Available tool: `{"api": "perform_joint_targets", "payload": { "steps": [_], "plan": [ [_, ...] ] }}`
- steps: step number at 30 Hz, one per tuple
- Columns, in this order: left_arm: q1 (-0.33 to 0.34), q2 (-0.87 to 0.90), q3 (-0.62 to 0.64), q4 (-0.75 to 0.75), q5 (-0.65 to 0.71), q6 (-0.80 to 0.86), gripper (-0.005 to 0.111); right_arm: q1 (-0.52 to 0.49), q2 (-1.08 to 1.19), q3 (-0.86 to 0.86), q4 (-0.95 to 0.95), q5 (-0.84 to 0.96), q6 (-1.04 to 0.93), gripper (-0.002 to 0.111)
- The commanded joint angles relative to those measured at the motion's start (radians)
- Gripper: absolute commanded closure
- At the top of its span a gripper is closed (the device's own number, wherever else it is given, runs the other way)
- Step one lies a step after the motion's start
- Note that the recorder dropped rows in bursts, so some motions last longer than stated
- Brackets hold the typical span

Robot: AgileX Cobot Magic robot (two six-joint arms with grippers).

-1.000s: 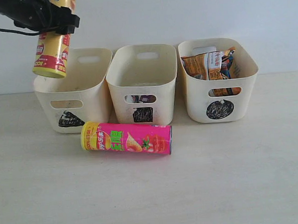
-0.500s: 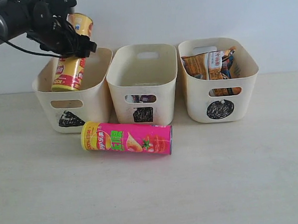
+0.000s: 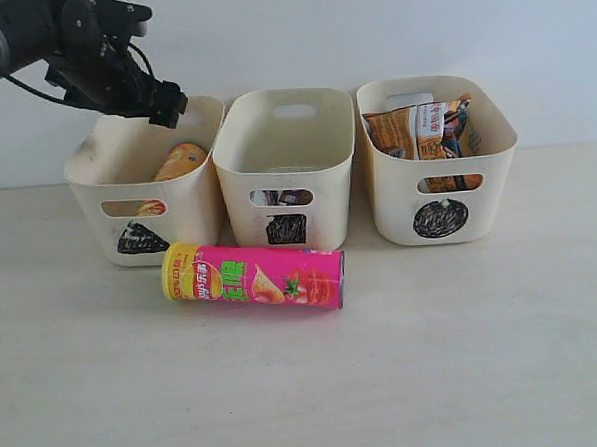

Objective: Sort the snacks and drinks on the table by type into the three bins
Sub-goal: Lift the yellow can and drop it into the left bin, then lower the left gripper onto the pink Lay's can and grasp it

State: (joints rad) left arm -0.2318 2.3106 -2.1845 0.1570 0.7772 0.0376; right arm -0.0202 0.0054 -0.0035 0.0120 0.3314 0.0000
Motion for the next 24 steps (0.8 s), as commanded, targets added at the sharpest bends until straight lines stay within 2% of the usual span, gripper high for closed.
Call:
{"api": "perform_joint_targets", "payload": {
  "steps": [1, 3, 4, 7, 10, 12, 15, 18, 21, 24],
  "plan": [
    [0.003, -0.078, -0.012, -0.007, 0.111, 0.088, 0.067, 0.004, -0.005, 0.004, 0.001, -0.004, 0.000, 0.108],
    [0.003, -0.100, -0.012, -0.011, 0.168, 0.157, 0.095, 0.004, -0.005, 0.004, 0.001, -0.004, 0.000, 0.108],
    [0.003, -0.111, -0.009, -0.017, 0.203, 0.201, 0.102, 0.004, -0.005, 0.004, 0.001, -0.004, 0.000, 0.108],
    [0.003, -0.144, 0.026, -0.019, 0.254, 0.264, 0.103, 0.004, -0.005, 0.004, 0.001, -0.004, 0.000, 0.108],
    [0.003, -0.191, 0.108, -0.019, 0.246, 0.315, 0.103, 0.004, -0.005, 0.004, 0.001, -0.004, 0.000, 0.108],
    [0.003, -0.240, 0.196, -0.019, 0.190, 0.325, 0.103, 0.004, -0.005, 0.004, 0.001, -0.004, 0.000, 0.108],
    [0.003, -0.352, 0.395, -0.025, 0.037, 0.396, 0.103, 0.004, -0.005, 0.004, 0.001, -0.004, 0.000, 0.108],
    [0.003, -0.421, 0.516, -0.110, -0.016, 0.585, 0.103, 0.004, -0.005, 0.004, 0.001, -0.004, 0.000, 0.108],
    [0.003, -0.487, 0.623, -0.271, -0.015, 0.865, 0.103, 0.004, -0.005, 0.004, 0.001, -0.004, 0.000, 0.108],
    [0.003, -0.537, 0.686, -0.451, 0.006, 1.072, 0.103, 0.004, -0.005, 0.004, 0.001, -0.004, 0.000, 0.108]
  ]
}}
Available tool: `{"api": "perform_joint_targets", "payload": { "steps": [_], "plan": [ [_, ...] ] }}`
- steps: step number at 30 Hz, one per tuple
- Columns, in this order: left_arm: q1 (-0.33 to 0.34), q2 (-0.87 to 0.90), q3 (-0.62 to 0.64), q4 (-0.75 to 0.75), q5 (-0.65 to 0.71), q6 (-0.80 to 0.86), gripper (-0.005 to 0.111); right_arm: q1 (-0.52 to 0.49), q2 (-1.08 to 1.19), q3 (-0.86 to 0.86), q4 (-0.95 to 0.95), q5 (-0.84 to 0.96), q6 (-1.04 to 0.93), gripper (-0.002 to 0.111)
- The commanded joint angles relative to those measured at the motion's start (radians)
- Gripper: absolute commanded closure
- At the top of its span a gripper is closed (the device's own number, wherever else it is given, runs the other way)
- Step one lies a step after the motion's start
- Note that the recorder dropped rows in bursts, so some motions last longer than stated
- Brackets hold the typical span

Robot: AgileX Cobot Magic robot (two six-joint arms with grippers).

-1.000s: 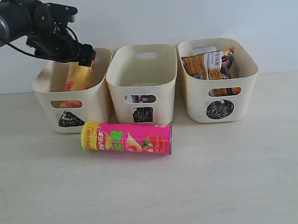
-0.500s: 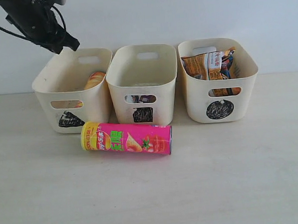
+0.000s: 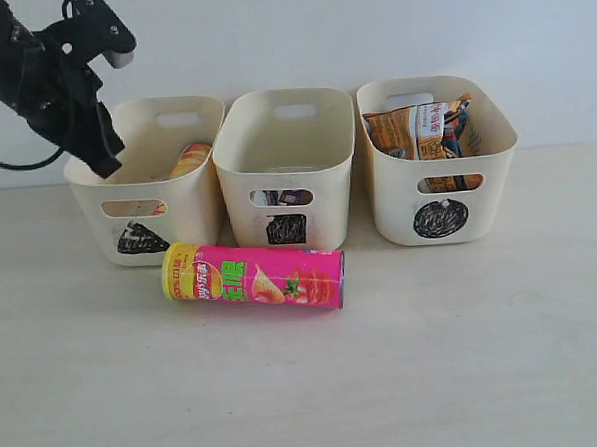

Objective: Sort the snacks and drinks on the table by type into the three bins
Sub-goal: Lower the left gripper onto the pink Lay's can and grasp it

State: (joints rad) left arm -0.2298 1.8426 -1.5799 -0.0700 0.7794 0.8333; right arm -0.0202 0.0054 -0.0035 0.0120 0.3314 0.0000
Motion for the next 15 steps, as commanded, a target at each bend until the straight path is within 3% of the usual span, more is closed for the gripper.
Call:
{"api": "perform_joint_targets", "payload": {
  "steps": [1, 6, 15],
  "plan": [
    [0.000, -0.079, 0.090, -0.293, 0.036, 0.361, 0.103, 0.004, -0.005, 0.004, 0.001, -0.004, 0.000, 0.108],
    [-0.009, -0.088, 0.090, -0.500, 0.186, 0.584, 0.103, 0.004, -0.005, 0.004, 0.001, -0.004, 0.000, 0.108],
    [-0.191, -0.065, 0.090, -0.347, 0.225, 0.607, 0.103, 0.004, -0.005, 0.004, 0.001, -0.004, 0.000, 0.108]
  ]
}}
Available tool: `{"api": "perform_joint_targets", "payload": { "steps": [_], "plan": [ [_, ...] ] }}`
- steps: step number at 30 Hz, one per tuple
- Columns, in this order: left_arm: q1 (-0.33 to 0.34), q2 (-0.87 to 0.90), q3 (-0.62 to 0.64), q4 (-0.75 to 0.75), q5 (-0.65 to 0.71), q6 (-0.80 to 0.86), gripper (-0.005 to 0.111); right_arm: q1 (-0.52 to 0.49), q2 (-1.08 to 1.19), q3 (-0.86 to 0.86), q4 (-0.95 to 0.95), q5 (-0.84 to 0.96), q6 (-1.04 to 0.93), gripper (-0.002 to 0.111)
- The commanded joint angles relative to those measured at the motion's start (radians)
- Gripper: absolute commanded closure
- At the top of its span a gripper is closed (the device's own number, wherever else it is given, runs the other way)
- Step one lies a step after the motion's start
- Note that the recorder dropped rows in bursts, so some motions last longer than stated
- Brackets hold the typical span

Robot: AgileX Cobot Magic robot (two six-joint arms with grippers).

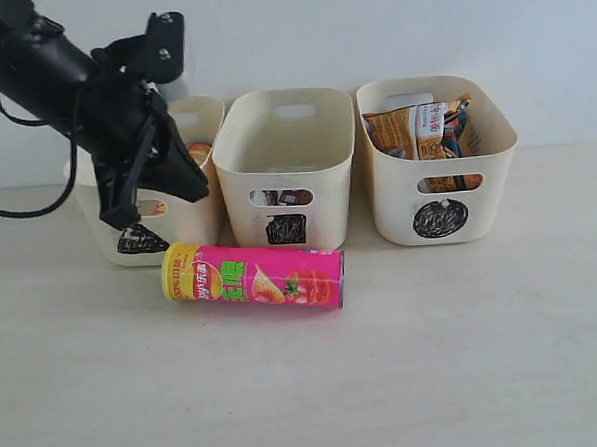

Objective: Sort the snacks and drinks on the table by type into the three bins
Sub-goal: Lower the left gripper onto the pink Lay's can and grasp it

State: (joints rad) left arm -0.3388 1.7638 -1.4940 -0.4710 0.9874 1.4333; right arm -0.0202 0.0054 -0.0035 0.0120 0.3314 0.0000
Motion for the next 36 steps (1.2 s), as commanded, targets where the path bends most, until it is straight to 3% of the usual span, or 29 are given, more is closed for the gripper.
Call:
{"api": "perform_joint_targets", "payload": {
  "steps": [1, 5, 7, 12, 13, 20, 26, 36],
  "plan": [
    [-0.103, 0.025, 0.004, 0.067, 0.007, -0.016, 0.103, 0.004, -0.005, 0.004, 0.001, -0.004, 0.000, 0.108],
    [-0.163, 0.070, 0.004, 0.125, -0.054, -0.129, 0.095, 0.004, -0.005, 0.004, 0.001, -0.004, 0.000, 0.108],
    [-0.197, 0.093, 0.004, 0.170, -0.075, -0.175, 0.079, 0.004, -0.005, 0.004, 0.001, -0.004, 0.000, 0.108],
    [-0.232, 0.145, -0.017, 0.225, -0.148, -0.341, 0.020, 0.004, -0.005, 0.004, 0.001, -0.004, 0.000, 0.108],
    [-0.232, 0.159, -0.031, 0.229, -0.143, -0.356, 0.015, 0.004, -0.005, 0.004, 0.001, -0.004, 0.000, 0.108],
    [-0.232, 0.240, -0.113, 0.285, -0.097, -0.387, 0.019, 0.004, -0.005, 0.004, 0.001, -0.004, 0.000, 0.108],
    [-0.232, 0.277, -0.115, 0.289, -0.068, -0.260, 0.021, 0.004, -0.005, 0.004, 0.001, -0.009, 0.000, 0.108],
    [-0.220, 0.316, -0.117, 0.307, -0.108, -0.247, 0.021, 0.004, -0.005, 0.004, 0.001, -0.009, 0.000, 0.108]
  ]
}}
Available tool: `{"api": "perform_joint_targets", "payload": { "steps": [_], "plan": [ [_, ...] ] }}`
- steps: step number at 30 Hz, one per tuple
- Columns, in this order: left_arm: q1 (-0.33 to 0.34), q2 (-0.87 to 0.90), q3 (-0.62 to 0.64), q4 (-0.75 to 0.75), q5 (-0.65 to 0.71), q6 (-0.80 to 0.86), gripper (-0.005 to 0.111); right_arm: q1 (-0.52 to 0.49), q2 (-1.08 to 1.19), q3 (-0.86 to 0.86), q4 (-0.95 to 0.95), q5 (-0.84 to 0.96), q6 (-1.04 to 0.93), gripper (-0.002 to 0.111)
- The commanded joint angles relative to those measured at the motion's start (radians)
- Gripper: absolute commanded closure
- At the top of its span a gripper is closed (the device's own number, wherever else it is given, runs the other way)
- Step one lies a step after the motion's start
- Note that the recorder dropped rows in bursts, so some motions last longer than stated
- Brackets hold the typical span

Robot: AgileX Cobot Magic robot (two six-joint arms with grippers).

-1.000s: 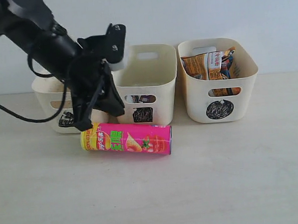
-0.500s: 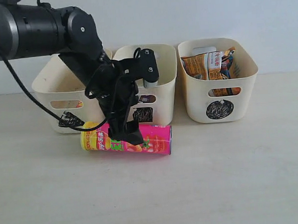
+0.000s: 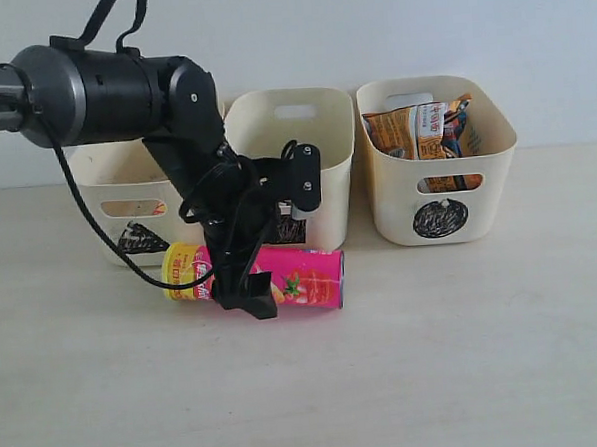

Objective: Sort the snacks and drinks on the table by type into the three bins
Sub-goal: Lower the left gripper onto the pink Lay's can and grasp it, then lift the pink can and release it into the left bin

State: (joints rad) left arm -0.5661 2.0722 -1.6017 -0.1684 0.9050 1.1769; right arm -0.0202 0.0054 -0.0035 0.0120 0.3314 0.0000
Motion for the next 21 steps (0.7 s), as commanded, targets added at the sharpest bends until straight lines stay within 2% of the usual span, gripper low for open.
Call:
{"api": "perform_joint_targets", "payload": {
  "steps": [1, 8, 21],
  "plan": [
    [0.010, 0.010, -0.014, 0.004, -0.025, 0.009, 0.021, 0.004, -0.005, 0.004, 0.001, -0.009, 0.000, 0.108],
    [0.027, 0.055, -0.057, 0.004, 0.005, 0.006, 0.021, 0.004, -0.005, 0.004, 0.001, -0.009, 0.000, 0.108],
    [0.038, 0.129, -0.079, 0.010, -0.029, 0.028, 0.021, 0.004, -0.005, 0.004, 0.001, -0.009, 0.000, 0.108]
  ]
}}
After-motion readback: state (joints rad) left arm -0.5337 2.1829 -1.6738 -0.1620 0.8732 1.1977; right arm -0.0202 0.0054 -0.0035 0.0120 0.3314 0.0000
